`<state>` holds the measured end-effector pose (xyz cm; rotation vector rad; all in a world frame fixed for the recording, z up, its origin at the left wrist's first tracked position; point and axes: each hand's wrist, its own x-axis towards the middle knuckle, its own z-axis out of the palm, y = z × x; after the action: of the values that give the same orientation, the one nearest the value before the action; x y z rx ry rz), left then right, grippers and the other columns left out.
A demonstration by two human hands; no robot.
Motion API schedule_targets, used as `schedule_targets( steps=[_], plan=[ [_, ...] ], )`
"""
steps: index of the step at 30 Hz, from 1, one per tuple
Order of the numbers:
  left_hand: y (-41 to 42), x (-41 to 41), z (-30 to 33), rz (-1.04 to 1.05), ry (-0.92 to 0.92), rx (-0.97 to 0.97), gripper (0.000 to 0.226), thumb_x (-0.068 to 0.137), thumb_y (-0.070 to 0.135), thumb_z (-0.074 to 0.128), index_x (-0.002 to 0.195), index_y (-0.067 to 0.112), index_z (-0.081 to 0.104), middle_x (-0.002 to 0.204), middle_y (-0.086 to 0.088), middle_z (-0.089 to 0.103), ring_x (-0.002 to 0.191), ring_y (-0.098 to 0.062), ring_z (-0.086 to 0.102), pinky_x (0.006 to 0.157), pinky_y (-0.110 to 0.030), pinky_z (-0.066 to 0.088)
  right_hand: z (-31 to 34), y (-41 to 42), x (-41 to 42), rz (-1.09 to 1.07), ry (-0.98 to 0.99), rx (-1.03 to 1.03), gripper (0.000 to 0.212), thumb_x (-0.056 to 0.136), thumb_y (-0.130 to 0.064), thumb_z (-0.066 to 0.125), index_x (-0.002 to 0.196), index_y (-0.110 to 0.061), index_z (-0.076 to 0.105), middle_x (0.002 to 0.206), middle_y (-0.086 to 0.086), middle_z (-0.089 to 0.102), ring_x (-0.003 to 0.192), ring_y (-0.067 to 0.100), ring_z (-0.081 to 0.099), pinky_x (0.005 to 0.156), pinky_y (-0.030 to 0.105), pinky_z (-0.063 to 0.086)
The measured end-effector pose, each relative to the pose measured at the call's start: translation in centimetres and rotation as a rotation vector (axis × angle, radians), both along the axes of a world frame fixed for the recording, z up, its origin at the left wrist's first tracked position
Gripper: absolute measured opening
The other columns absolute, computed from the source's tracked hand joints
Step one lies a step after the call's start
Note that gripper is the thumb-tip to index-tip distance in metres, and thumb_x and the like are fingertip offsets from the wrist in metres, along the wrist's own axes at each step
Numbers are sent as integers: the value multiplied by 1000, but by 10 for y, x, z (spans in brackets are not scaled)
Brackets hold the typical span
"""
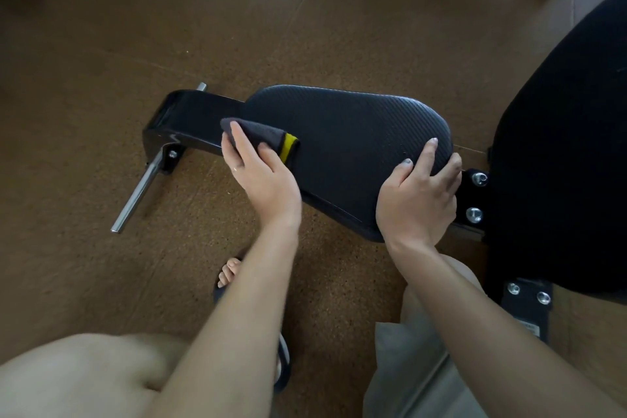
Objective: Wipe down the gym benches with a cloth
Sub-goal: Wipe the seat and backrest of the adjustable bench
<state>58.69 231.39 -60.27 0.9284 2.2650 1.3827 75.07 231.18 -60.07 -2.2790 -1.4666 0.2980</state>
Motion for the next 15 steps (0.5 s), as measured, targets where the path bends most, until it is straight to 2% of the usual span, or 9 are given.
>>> schedule_targets(
  steps=[2, 5, 8, 11, 12, 15],
  plan=[
    [-10, 24, -4, 28, -20, 33, 58, 111, 20, 38, 165, 20, 16, 173, -4, 4, 159, -21, 9, 128, -39, 20, 0, 0, 0, 3, -5, -7, 56, 107, -35, 30, 160, -15, 28, 160, 24, 27, 148, 40, 31, 108, 56, 45],
    [-8, 32, -5, 37, -21, 33, 60, 110, 17, 41, 165, 19, 16, 173, -6, 2, 160, -23, 6, 129, -39, 19, 0, 0, 3, 8, -2, -10, 56, 107, -35, 30, 160, -16, 29, 161, 23, 27, 148, 40, 31, 107, 55, 46],
    [9, 2, 4, 5, 60, -15, 54, 110, 19, 41, 162, 16, 26, 169, -8, 18, 155, -21, 20, 126, -37, 25, 0, -1, 5, 5, 12, -9, 56, 107, -36, 30, 160, -19, 28, 162, 20, 25, 148, 38, 31, 106, 54, 45],
    [33, -34, 16, -65, 124, -104, 46, 112, 24, 37, 157, 18, 40, 156, -2, 42, 143, -13, 39, 112, -23, 31, -1, 1, 3, -11, 2, -10, 57, 107, -38, 28, 161, -19, 27, 162, 19, 25, 148, 37, 32, 108, 54, 46],
    [41, -45, 20, -96, 129, -150, 44, 112, 26, 35, 155, 20, 43, 153, 0, 47, 141, -14, 41, 109, -22, 31, -1, 1, 2, -9, -1, -9, 57, 107, -38, 28, 161, -19, 27, 162, 19, 25, 148, 37, 32, 108, 54, 46],
    [59, -60, 28, -206, 178, -271, 43, 112, 29, 32, 152, 20, 45, 149, -3, 52, 139, -20, 46, 109, -34, 36, 0, 0, 2, -6, 4, -19, 56, 107, -37, 27, 161, -20, 26, 162, 19, 25, 149, 36, 30, 110, 52, 44]
  ],
)
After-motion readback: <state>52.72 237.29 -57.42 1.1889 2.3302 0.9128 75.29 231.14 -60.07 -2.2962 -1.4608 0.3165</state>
